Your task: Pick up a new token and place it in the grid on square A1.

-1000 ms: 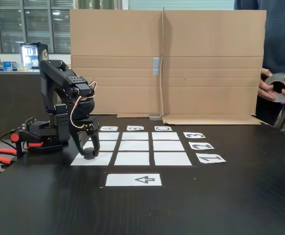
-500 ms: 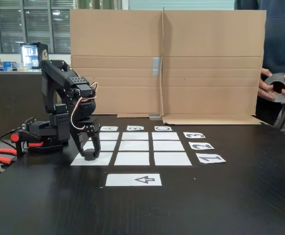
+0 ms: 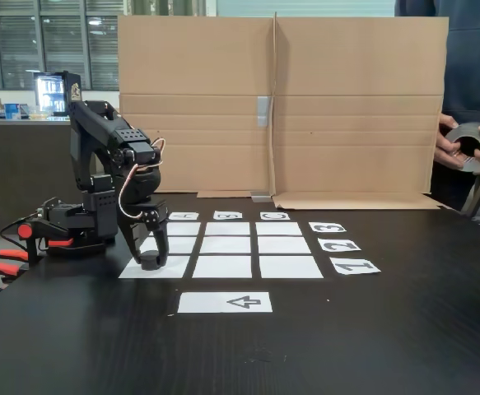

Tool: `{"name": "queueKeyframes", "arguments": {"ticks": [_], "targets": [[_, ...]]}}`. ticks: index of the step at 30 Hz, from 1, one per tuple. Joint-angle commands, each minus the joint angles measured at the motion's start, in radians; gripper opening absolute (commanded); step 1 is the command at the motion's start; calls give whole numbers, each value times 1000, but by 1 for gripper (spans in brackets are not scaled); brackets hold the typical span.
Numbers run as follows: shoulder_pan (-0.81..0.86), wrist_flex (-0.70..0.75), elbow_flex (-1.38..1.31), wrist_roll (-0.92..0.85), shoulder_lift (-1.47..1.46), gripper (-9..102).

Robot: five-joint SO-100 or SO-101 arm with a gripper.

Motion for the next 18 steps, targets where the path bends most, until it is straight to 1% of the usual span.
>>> {"name": "queueKeyframes", "arguments": {"ticks": [1,6,12,18], "targets": [[8,0,-34,2,-2,16],[8,2,-34,0,-2,21],[8,5,-34,-2,-2,31],[8,6,-29,-2,6,33]]}}
